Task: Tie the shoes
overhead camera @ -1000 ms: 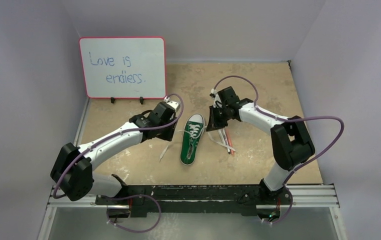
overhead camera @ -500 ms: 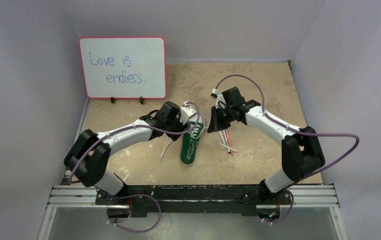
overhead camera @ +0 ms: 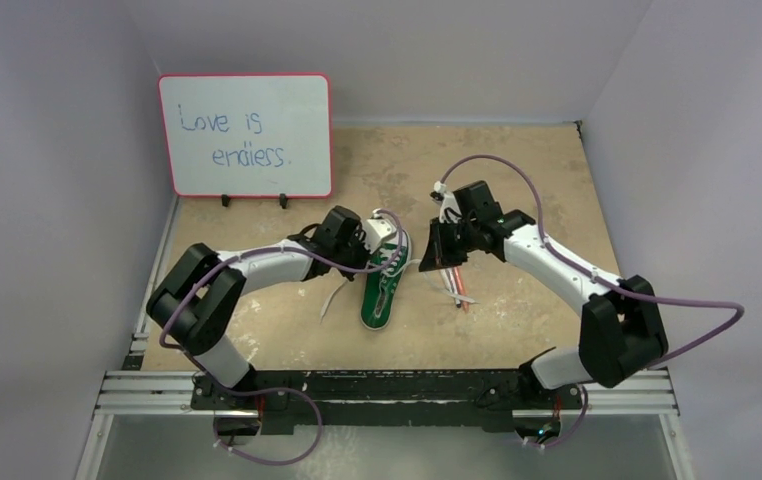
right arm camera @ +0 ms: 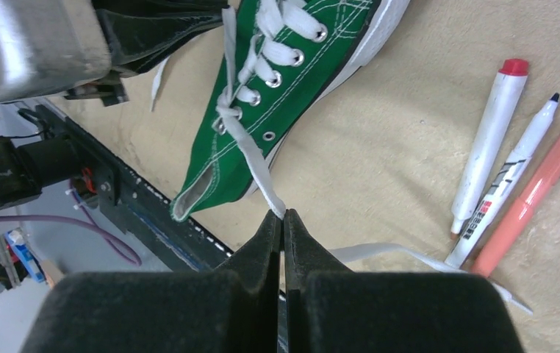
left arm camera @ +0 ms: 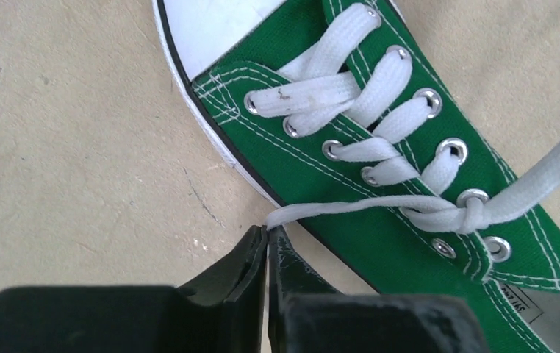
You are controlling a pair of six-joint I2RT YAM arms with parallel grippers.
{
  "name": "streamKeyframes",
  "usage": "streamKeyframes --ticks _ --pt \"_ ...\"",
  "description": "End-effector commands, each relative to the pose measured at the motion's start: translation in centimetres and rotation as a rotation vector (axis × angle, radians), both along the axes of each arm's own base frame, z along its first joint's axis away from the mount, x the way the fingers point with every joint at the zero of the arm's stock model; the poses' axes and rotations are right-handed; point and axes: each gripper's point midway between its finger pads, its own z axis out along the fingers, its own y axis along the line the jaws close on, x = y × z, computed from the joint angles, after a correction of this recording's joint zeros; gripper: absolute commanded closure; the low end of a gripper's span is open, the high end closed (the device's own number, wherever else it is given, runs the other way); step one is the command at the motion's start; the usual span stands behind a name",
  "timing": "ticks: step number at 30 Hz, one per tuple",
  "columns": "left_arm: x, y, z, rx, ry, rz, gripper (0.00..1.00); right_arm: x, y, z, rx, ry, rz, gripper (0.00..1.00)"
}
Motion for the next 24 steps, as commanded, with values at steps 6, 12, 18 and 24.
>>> streamKeyframes --ticks 6,12,18,24 --pt "0.9 -0.1 7.8 -0.28 -0.196 0.172 1.0 -2.4 1.3 5.1 0.164 0.141 -0.061 1.0" --pt "0.2 -0.3 9.4 -0.393 -0.23 0.207 1.0 -3.2 3.1 9.1 0.368 0.339 -0.057 1.0" --pt "-0.2 -0.1 9.9 -0.478 -0.232 0.282 1.0 -0.5 5.2 13.3 0.544 0.41 -0.184 1.0" --pt "-1.0 0.1 9.3 -0.536 -0.233 0.313 1.0 4.2 6.5 14.2 0.745 0.459 -0.432 1.0"
